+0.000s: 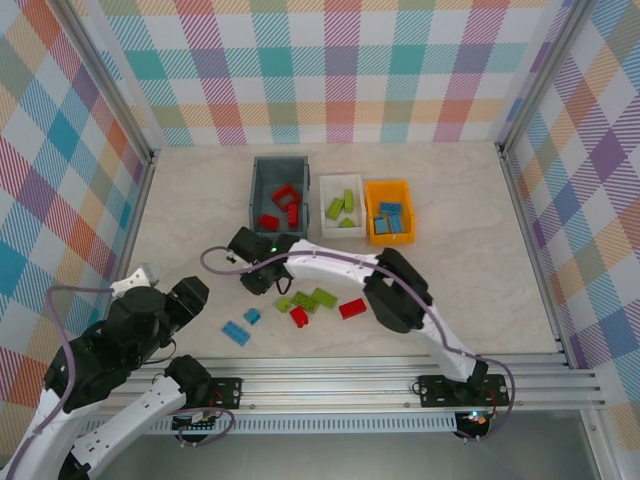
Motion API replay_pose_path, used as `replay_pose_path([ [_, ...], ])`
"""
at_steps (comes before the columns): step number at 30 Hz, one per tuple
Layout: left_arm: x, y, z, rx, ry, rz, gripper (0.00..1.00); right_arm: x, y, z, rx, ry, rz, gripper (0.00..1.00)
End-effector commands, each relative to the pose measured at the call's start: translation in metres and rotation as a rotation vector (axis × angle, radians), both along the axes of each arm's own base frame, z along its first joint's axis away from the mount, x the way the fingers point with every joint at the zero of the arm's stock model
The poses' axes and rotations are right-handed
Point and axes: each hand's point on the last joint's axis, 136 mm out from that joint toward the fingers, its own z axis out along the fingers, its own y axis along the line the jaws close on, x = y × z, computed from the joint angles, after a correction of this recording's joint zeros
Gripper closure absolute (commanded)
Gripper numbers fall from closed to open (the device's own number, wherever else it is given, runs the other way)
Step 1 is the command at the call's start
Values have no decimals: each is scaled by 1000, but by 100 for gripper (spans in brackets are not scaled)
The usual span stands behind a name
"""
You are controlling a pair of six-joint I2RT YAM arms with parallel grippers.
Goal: Sort the legos into containers by color
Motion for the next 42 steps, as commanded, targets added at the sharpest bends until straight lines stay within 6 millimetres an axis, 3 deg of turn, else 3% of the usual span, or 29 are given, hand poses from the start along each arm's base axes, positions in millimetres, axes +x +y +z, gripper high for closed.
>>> replay_pose_path([
  [1,17,-38,8,-32,-14,-126,37,19,-27,98,214,-97,-123,73],
  [3,28,-65,13,-56,-5,-210,37,28,-70,113,238,-104,-218,72],
  [6,48,-110,20,-111,12,-334,38,48,-150,119,246,-90,-410,72],
  [10,71,-166,33,-122,2,-457,39,79,-252,103,209,-46,-685,70],
  [12,80,-192,36,-78,-4,-502,39,95,-285,98,196,-17,-786,69],
  [14,87,-217,35,-33,-5,-534,39,113,-306,90,176,9,-847,69],
  [19,97,-261,19,37,8,-561,39,160,-320,71,139,53,-889,67],
  [23,97,-282,6,95,29,-575,39,188,-321,53,132,106,-894,65],
  [27,94,-294,-7,155,57,-593,39,202,-319,42,123,137,-877,55],
  [30,89,-298,-20,215,79,-612,40,202,-319,44,121,133,-867,42],
  [32,82,-301,-31,255,90,-647,39,198,-319,55,145,112,-859,35],
  [37,63,-308,-64,379,102,-825,37,178,-321,106,225,42,-834,33],
  [42,43,-307,-100,573,151,-1099,34,127,-330,169,334,-25,-813,32],
])
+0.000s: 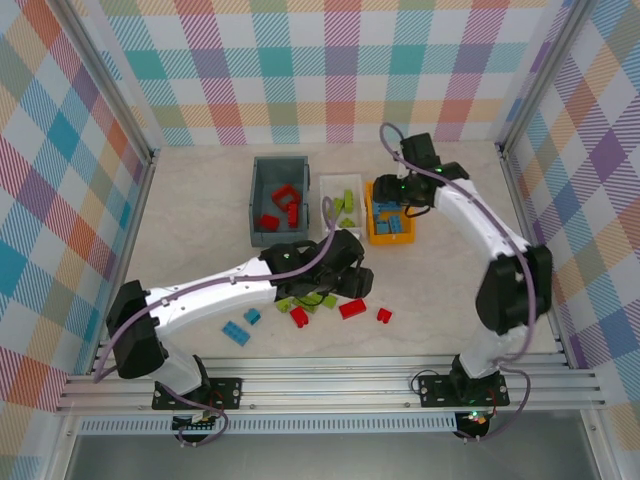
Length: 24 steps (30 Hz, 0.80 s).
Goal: Sort the legos into containers by color
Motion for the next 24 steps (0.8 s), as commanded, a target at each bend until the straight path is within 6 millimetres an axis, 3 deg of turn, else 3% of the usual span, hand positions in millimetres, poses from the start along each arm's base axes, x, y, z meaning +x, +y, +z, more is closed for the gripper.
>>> replay_pose_path([
  [1,-24,3,-33,175,17,-271,34,-44,-3,49,72,-75,21,31],
  [5,-38,0,-56,264,-20,-451,31,-102,-13,77,164,-117,26,29],
  [9,-32,3,-78,389,-76,-562,30,-153,-18,95,260,-130,52,26],
  [16,-22,-12,-114,496,-26,-663,29,-232,1,112,503,-101,210,15],
  [20,-11,-10,-132,519,-7,-637,28,-263,1,130,589,-132,254,12],
  [24,-2,-11,-137,525,-29,-619,26,-278,-3,143,613,-148,261,12],
])
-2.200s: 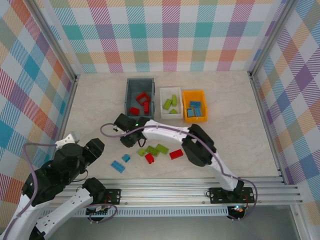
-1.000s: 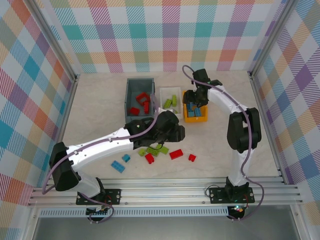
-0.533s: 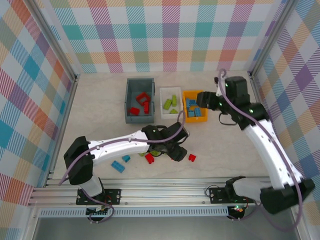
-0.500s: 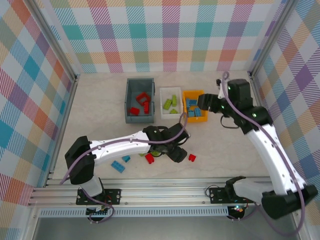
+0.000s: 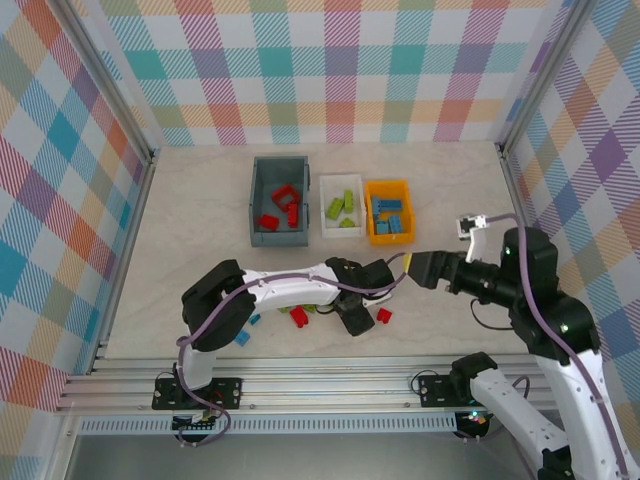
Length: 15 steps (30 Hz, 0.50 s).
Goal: Sort the legos into containers by color
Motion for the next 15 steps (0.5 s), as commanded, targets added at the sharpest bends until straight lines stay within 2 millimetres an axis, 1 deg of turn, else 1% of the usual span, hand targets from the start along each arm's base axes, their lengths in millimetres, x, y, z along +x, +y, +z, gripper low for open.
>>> replay_pose_path([
  [1,12,-3,4,-12,-34,-6,26,-16,6,10,49,34,51,12],
  [6,17,-5,-6,2,-43,2,28,-15,10,10,60,40,76,12],
  [10,20,-4,-12,11,-34,18,33,-13,10,9,55,40,69,12],
  [12,21,-4,-14,9,-36,22,45,-14,10,8,53,39,70,13],
  [13,22,-4,-14,6,-43,29,52,-14,9,8,53,40,70,13],
  [15,25,-4,-10,-6,-67,44,62,-14,10,6,49,44,72,13],
])
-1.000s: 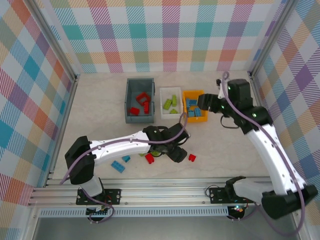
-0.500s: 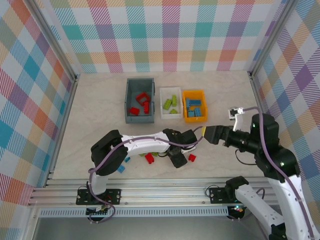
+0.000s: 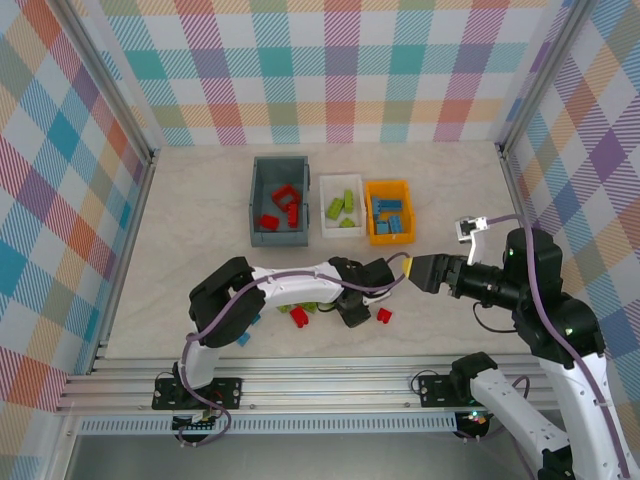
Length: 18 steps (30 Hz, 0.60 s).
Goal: Sort the legos into containers by color
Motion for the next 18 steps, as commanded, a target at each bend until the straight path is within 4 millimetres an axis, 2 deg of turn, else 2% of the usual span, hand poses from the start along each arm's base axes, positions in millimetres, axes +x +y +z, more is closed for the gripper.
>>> replay_pose_path([
  [1,14,-3,9,-30,-63,42,66,-5,3,0,14,10,27,13],
  [3,23,3,17,-33,-114,83,70,-4,4,-1,12,10,28,13],
  [6,35,12,44,-95,-157,164,73,-3,6,-2,12,11,39,14],
  [10,57,37,97,-196,-200,310,73,2,11,-6,10,10,65,15],
  [12,72,56,118,-245,-202,393,72,9,13,-8,-13,0,68,16],
  [15,103,93,145,-285,-238,550,72,21,25,-15,-85,-39,95,17],
  [18,134,131,159,-296,-271,702,72,32,55,-17,-162,-100,146,16],
])
